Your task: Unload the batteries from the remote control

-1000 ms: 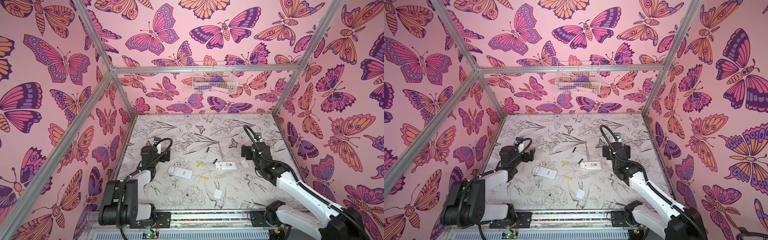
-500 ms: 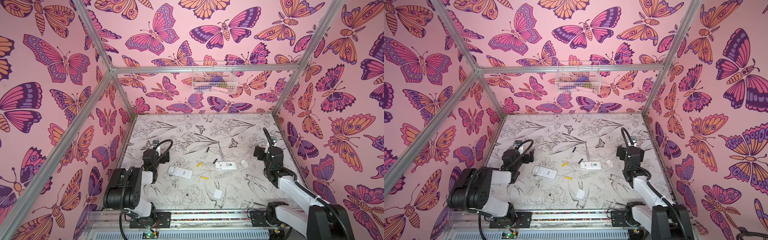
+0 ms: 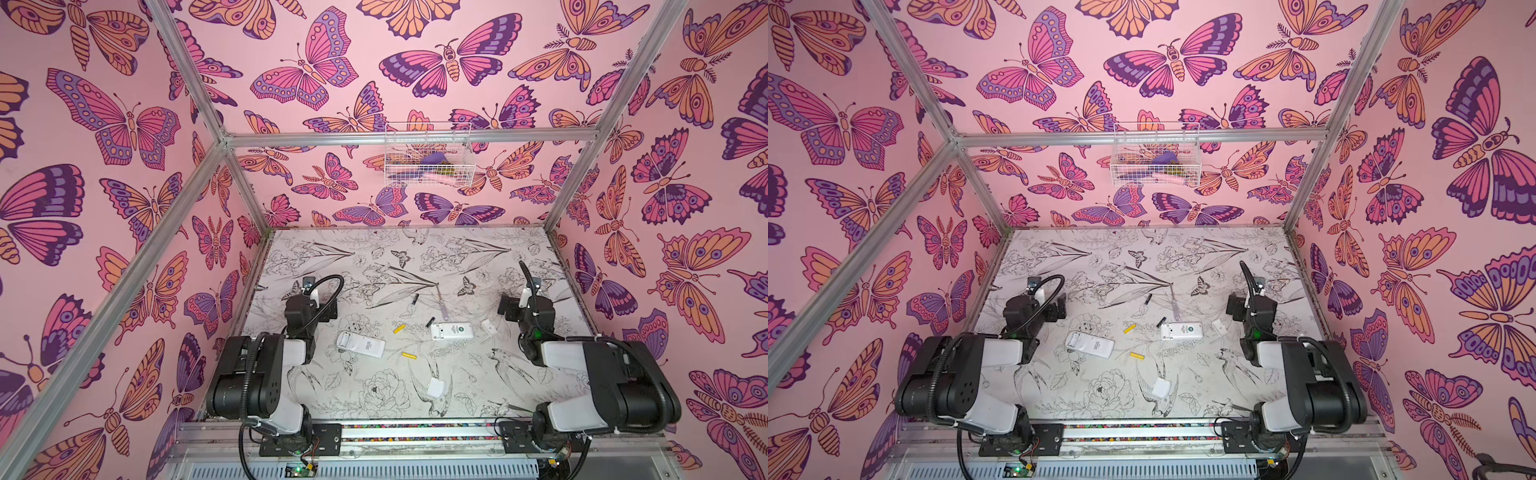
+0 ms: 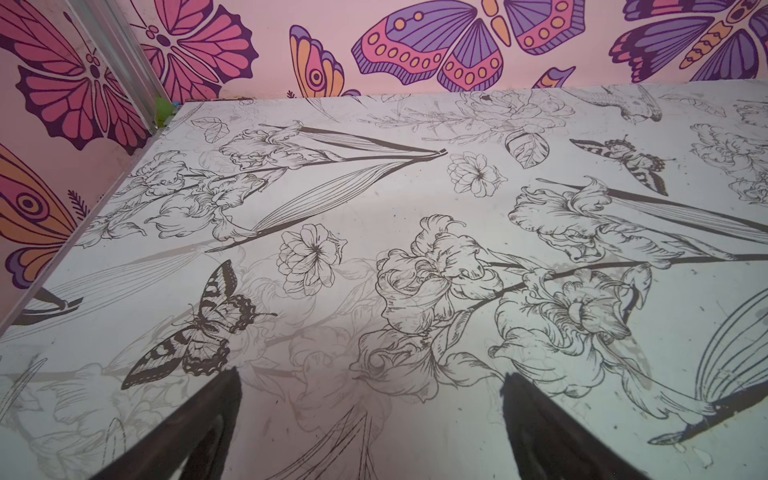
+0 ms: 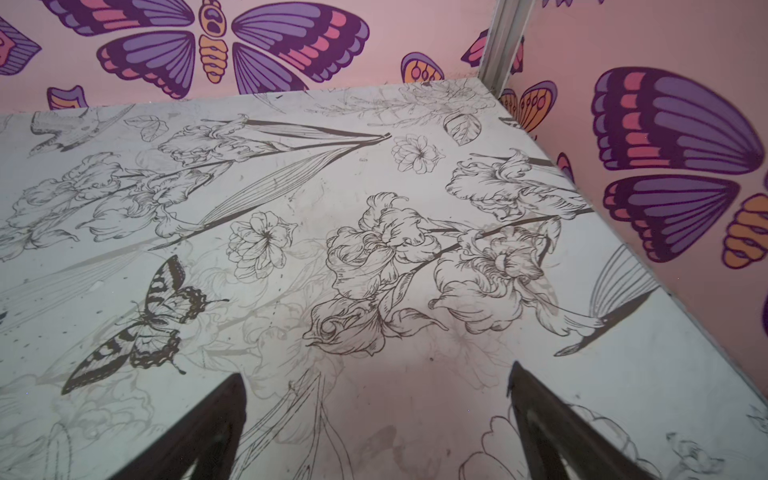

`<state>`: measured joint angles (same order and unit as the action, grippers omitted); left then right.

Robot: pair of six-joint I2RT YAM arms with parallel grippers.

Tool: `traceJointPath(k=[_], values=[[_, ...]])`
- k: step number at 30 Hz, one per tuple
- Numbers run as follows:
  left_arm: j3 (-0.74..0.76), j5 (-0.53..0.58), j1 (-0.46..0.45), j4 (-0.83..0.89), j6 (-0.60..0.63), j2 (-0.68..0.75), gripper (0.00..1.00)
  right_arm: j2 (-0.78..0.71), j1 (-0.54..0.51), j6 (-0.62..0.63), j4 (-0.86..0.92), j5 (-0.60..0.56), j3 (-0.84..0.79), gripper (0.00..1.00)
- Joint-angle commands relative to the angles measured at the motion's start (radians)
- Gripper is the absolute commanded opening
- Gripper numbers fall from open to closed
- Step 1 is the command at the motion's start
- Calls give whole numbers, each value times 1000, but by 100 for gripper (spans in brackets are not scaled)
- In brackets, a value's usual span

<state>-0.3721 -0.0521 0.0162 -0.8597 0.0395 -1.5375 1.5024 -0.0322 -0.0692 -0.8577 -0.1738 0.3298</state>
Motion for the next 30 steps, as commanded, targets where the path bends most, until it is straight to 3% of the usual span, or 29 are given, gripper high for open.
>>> traceJointPath(k=[1,5,30], values=[[-6,6,-2,1,-12,7,99,22,7,24,-141,54,-9,100],[-2,6,0,-18,-13,0,99,-3,2,-27,31,-74,57,99],[1,7,-1,-27,-13,-1,99,2,2,-33,28,-88,59,99]])
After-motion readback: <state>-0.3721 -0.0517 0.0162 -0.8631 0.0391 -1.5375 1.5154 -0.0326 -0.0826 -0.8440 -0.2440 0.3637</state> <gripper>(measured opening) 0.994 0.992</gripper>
